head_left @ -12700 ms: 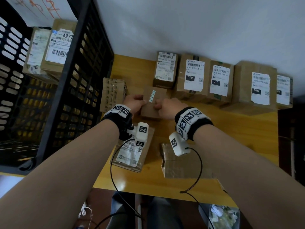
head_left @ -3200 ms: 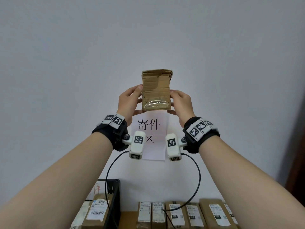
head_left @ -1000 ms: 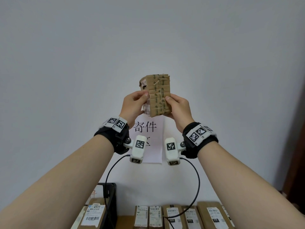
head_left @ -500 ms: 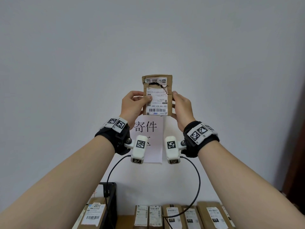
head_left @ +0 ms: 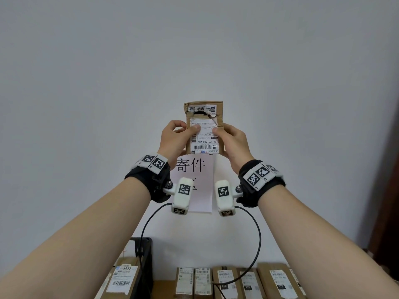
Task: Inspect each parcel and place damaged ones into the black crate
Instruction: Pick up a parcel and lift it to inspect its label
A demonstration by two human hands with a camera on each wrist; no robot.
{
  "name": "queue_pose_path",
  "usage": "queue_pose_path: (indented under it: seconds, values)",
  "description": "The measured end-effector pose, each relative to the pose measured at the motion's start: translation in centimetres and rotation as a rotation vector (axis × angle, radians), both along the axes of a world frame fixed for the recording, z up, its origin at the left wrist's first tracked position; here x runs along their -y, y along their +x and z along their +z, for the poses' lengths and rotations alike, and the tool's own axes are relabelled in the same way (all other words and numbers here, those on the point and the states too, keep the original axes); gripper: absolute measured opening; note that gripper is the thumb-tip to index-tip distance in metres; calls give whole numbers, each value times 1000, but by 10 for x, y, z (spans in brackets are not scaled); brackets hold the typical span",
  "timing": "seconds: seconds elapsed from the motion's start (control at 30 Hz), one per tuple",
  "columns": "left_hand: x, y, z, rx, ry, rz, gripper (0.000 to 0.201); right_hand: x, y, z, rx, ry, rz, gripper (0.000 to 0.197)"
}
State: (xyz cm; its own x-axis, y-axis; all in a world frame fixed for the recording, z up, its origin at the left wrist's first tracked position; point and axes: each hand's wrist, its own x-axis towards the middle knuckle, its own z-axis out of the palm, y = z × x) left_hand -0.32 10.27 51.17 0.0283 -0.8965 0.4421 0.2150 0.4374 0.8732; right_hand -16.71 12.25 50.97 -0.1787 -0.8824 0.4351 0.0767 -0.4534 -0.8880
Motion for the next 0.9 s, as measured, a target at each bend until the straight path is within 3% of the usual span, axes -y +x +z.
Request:
queue_pose_path:
  seconds: [0.27, 0.4, 0.53, 0.67, 0.9]
  values:
    - [-1, 2, 3, 27, 28, 25, 20, 3, 4, 2, 16, 14, -72, 36]
    - [1, 6, 2, 68, 61, 70, 7, 3, 5, 2, -116, 68, -136, 44]
    - [-5, 10, 3, 102, 75, 46, 13, -1, 0, 4, -120, 62, -57, 44]
    - [-14, 10, 9, 22, 156, 7, 40, -2, 0, 4, -103, 16, -71, 57]
    - [-16, 6, 17, -18, 144, 35, 37, 0, 0, 9, -12, -30, -79, 60]
